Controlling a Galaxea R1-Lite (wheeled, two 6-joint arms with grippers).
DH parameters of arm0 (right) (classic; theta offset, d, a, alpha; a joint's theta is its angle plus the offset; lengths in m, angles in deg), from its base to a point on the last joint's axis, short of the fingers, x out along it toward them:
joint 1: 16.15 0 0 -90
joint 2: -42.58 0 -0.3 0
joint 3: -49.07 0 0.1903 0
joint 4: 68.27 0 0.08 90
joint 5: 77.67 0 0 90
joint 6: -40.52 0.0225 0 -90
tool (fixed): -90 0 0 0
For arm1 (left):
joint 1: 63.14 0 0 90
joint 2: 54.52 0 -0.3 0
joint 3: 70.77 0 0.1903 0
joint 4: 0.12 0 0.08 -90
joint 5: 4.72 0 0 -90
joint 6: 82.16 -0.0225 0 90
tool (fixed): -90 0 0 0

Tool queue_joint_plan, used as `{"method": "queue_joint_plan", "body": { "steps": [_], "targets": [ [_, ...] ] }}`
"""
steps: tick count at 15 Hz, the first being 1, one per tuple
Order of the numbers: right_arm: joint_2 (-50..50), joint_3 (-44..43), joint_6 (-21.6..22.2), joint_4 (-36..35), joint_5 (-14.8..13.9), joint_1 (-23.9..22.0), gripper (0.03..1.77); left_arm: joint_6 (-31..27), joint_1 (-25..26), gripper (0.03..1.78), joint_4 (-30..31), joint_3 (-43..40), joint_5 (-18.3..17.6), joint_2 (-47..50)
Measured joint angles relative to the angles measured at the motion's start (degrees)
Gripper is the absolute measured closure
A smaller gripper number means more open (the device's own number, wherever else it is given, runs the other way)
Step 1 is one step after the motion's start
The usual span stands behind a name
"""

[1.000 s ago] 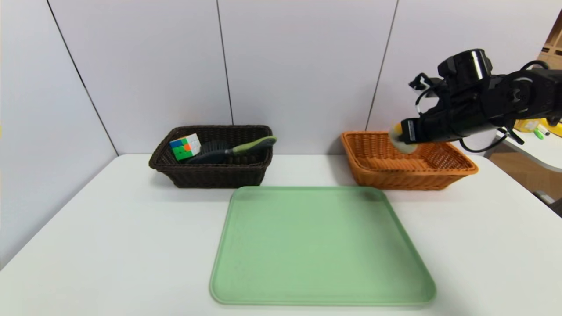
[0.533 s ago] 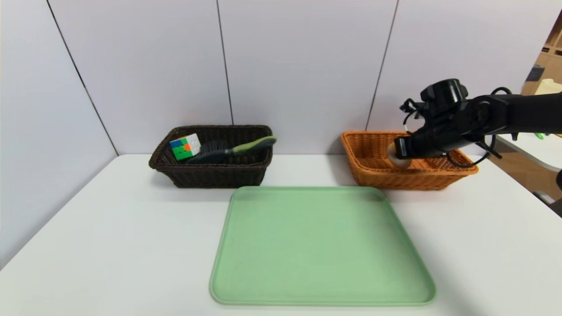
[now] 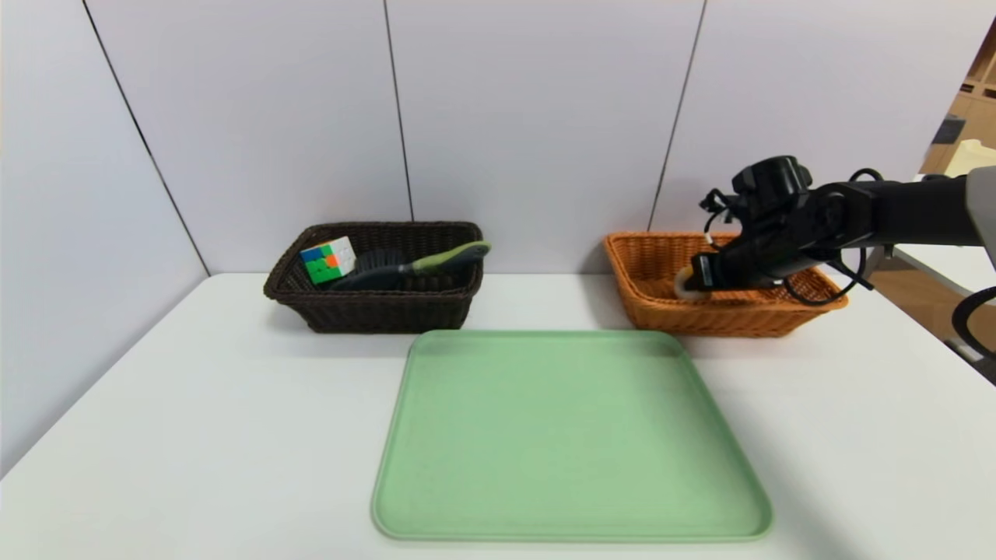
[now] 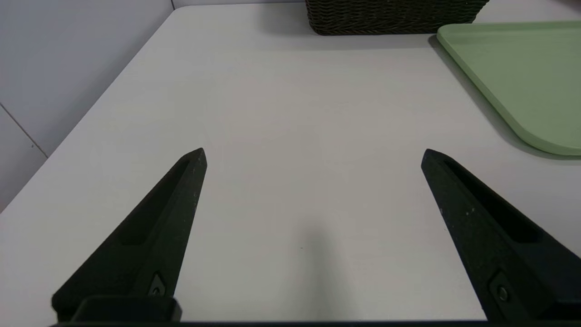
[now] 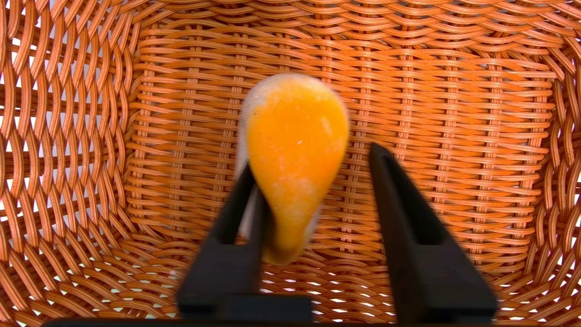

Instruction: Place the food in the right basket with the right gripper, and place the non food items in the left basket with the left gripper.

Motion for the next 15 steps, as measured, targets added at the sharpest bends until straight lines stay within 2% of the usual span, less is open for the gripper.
{"method": "queue_joint_plan", "body": {
  "steps": [3,6,11,15],
  "targets": [
    [-0.5,-0.9,0.0,0.1,0.1,0.0,0.7,0.0,0.0,0.12,0.0,0.0,0.0,0.0],
    [-1.5,-1.8,0.0,0.2,0.1,0.1,0.5,0.0,0.0,0.12,0.0,0.0,0.0,0.0],
    [-4.3,-1.6,0.2,1.2,0.1,0.2,0.31,0.0,0.0,0.12,0.0,0.0,0.0,0.0],
    [-12.5,2.2,0.4,5.1,0.1,0.2,0.22,0.0,0.0,0.12,0.0,0.0,0.0,0.0]
  ]
}}
